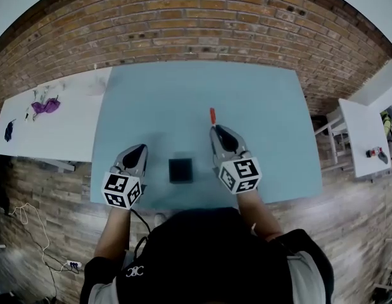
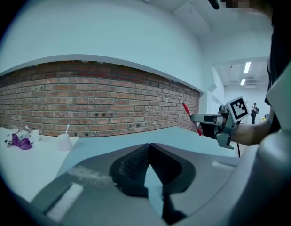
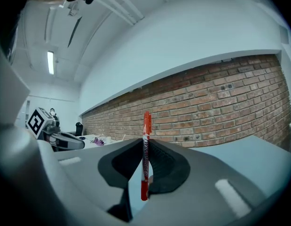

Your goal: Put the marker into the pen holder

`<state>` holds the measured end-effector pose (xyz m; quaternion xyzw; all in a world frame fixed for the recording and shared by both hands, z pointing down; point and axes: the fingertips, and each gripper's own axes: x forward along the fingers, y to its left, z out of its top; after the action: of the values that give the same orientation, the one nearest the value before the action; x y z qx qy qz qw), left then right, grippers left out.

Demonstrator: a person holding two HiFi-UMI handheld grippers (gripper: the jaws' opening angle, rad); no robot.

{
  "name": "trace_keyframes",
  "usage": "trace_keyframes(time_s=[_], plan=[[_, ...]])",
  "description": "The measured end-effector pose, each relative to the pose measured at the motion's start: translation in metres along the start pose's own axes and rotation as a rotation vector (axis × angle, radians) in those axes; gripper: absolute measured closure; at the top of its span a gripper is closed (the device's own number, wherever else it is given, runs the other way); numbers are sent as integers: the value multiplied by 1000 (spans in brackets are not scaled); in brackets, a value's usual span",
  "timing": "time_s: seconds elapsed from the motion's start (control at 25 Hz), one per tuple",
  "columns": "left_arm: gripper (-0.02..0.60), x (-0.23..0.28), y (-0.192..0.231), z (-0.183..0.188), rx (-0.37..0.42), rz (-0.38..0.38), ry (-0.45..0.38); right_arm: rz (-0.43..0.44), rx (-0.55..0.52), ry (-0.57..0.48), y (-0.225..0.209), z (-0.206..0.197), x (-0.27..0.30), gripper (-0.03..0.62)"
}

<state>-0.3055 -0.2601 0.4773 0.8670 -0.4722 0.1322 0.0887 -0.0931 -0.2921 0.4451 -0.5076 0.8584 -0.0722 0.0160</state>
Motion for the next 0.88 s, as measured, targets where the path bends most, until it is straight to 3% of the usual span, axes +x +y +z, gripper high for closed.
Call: trace_keyframes(time_s=[0.24, 0.48, 0.6, 0.88], plan=[[575, -35, 37, -27, -33, -128, 14, -99, 9, -3, 62, -9, -6, 543], [575, -54, 35, -40, -25, -270, 49, -166, 67, -24, 111, -24, -29, 543], [575, -61, 20, -45, -22, -288, 64, -157, 75, -29, 123, -33, -37, 543], [575, -68, 0, -42, -30, -256, 64, -188, 68, -6, 105, -57, -19, 545]])
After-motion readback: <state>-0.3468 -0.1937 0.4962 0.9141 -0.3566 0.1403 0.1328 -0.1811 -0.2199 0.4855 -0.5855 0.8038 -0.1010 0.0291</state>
